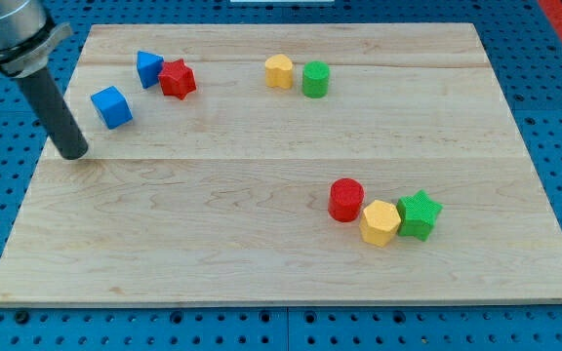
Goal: Place blue cube below green circle
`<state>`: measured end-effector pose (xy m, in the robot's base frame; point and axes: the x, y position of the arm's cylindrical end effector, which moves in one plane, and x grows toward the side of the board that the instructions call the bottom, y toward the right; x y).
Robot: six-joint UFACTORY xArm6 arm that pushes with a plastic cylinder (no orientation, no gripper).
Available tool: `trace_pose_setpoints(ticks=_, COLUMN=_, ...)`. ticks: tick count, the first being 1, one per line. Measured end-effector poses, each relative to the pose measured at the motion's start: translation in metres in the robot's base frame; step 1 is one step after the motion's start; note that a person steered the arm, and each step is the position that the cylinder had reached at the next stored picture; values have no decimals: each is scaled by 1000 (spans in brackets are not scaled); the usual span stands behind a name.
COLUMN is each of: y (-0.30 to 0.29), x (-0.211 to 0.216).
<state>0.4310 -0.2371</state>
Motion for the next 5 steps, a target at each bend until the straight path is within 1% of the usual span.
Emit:
trace_pose_setpoints(ticks=1, y=3, x=-5)
trace_pose_setpoints(ticks=2, y=-42, x=-12)
trace_pose_setpoints(ticks=3, y=-50, x=-45)
trace_pose_setpoints(ticks=4, y=-23, x=-69)
trace_pose_setpoints(ticks=5, y=19, x=-69)
